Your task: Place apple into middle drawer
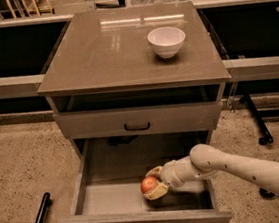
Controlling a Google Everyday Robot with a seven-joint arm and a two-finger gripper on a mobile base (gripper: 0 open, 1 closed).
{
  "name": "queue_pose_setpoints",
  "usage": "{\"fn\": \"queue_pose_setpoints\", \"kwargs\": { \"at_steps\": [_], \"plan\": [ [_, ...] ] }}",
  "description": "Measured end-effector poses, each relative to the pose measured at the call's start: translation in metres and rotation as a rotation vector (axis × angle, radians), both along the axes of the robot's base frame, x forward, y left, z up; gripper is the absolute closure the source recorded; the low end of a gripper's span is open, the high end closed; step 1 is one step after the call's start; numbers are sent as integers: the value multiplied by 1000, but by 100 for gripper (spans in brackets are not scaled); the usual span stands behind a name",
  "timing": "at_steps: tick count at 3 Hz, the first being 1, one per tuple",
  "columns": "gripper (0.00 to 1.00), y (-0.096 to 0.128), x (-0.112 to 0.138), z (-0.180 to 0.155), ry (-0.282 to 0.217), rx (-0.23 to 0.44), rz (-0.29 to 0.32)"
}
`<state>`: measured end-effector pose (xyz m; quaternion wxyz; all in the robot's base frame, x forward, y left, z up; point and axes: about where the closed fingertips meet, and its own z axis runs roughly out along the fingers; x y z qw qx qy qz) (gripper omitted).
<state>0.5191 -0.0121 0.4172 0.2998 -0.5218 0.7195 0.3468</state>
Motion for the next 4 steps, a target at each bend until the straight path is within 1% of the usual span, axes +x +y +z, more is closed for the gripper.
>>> {"fn": "queue_pose_setpoints", "kwargs": {
  "at_steps": [1, 2, 3, 4],
  "plan": [
    [0, -1, -7, 20, -62, -13, 48],
    [0, -2, -14, 43, -123, -27, 108],
    [0, -11, -26, 68, -191, -19, 163],
    [0, -32, -32, 75, -201, -12, 43]
  ]
}}
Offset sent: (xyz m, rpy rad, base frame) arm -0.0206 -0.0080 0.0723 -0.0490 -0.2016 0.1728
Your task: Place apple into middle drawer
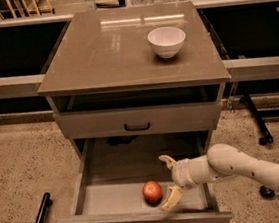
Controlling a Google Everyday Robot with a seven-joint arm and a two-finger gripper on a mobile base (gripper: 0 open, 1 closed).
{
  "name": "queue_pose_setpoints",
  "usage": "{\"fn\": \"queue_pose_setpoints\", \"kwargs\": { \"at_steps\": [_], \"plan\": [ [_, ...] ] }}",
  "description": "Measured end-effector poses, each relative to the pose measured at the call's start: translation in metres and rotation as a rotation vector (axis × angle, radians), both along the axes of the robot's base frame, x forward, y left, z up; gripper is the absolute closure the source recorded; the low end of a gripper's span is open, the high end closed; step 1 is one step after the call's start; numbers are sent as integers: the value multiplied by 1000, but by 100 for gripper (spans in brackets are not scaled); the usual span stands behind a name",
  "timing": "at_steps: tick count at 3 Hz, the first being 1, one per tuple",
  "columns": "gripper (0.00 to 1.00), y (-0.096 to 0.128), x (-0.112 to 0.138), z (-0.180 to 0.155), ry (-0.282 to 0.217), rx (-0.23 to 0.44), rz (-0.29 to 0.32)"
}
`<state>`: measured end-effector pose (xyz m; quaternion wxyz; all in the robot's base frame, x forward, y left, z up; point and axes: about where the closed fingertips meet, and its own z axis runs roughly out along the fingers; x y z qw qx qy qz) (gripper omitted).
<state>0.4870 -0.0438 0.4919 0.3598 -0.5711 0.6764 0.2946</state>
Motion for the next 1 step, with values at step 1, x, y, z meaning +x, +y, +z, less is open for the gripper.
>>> {"fn": "queue_pose_setpoints", "kwargs": {
  "at_steps": [1],
  "plan": [
    [0, 0, 0, 0, 0, 0, 0]
  ]
}}
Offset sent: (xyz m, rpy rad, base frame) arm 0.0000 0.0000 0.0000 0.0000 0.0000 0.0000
